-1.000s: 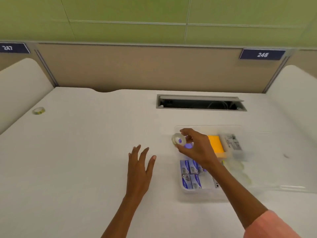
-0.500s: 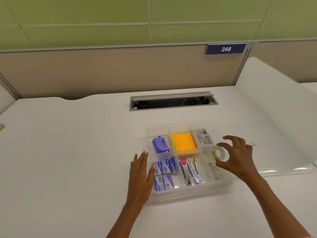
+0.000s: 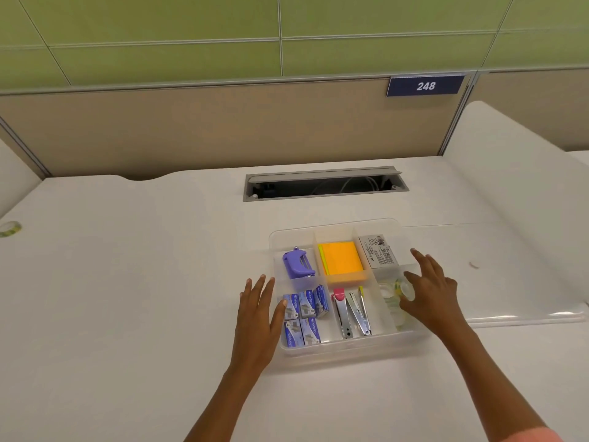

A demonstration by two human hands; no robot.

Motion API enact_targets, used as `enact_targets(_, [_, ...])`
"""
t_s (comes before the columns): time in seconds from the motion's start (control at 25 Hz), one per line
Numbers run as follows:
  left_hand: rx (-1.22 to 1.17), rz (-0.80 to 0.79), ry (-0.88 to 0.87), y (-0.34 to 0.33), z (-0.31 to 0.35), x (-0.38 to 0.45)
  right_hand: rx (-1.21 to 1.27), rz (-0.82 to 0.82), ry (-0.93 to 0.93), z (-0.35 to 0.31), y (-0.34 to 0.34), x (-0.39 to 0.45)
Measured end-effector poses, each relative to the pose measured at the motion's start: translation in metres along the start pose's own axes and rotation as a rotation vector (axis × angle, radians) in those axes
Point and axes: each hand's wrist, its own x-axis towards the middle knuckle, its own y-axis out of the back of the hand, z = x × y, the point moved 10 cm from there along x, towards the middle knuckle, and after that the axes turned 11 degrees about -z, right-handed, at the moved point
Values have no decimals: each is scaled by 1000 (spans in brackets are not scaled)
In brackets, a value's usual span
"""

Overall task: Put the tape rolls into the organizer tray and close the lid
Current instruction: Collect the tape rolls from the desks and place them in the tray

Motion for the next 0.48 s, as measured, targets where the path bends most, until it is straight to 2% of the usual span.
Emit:
enact_targets(0.12, [-13,9,9,5,-3,0,62,-20,-4,-2,4,-2])
enact_targets(0.24, [-37,46,37,18,-14,-3,170,76,52,-21,26,-6])
enact_targets(0.32, [-54,73,59,32,-25,-7,261,127,144,-53,40,-7])
enact_targets(0.48, [-55,125,127,69,-55,-19,392,106,338,-147,48,-2])
